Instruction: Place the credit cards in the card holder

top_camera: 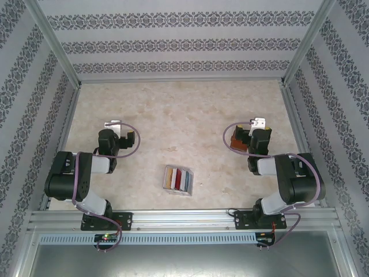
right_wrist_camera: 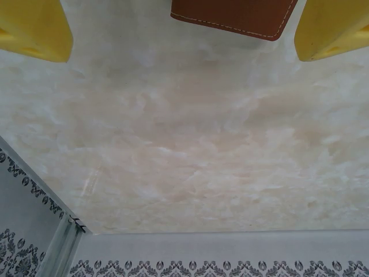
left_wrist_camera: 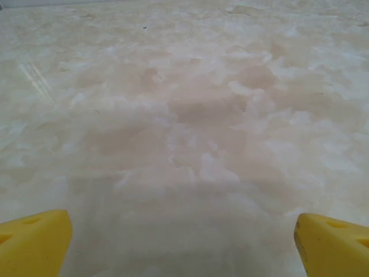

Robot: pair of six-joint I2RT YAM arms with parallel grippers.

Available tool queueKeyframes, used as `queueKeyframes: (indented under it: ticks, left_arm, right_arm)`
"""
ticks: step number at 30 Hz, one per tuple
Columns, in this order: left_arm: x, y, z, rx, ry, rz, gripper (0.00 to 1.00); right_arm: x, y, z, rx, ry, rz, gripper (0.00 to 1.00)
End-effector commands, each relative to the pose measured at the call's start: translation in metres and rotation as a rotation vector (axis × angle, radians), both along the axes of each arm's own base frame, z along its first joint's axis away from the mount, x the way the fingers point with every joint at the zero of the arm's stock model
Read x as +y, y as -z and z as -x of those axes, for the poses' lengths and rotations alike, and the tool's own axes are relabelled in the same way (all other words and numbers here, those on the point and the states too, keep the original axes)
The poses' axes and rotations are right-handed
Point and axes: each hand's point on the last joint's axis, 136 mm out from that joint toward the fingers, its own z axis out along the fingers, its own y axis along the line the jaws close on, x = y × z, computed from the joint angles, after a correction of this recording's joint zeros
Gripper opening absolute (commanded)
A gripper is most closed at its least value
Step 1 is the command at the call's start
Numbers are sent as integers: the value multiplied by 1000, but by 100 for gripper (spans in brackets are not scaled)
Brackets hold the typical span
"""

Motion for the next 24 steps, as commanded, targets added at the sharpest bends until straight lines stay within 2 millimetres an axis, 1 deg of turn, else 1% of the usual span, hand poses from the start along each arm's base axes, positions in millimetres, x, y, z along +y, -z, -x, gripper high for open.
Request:
queueKeyframes:
  ticks: [1, 22, 23, 24]
  left_arm:
    - [-4, -15, -8, -49, 15, 12, 99]
    - [-1, -14, -8, -43, 7, 28, 99]
    - [0, -14, -9, -45, 1, 25, 99]
    - [4, -17, -8, -52, -29, 23, 99]
  right_arm:
    - [-1, -14, -6, -42, -3, -3, 98]
    - [-1, -13, -6, -39, -7, -12, 98]
    - [-3, -14, -6, -42, 7, -15, 98]
    - [-10, -17, -4, -53, 42, -17, 98]
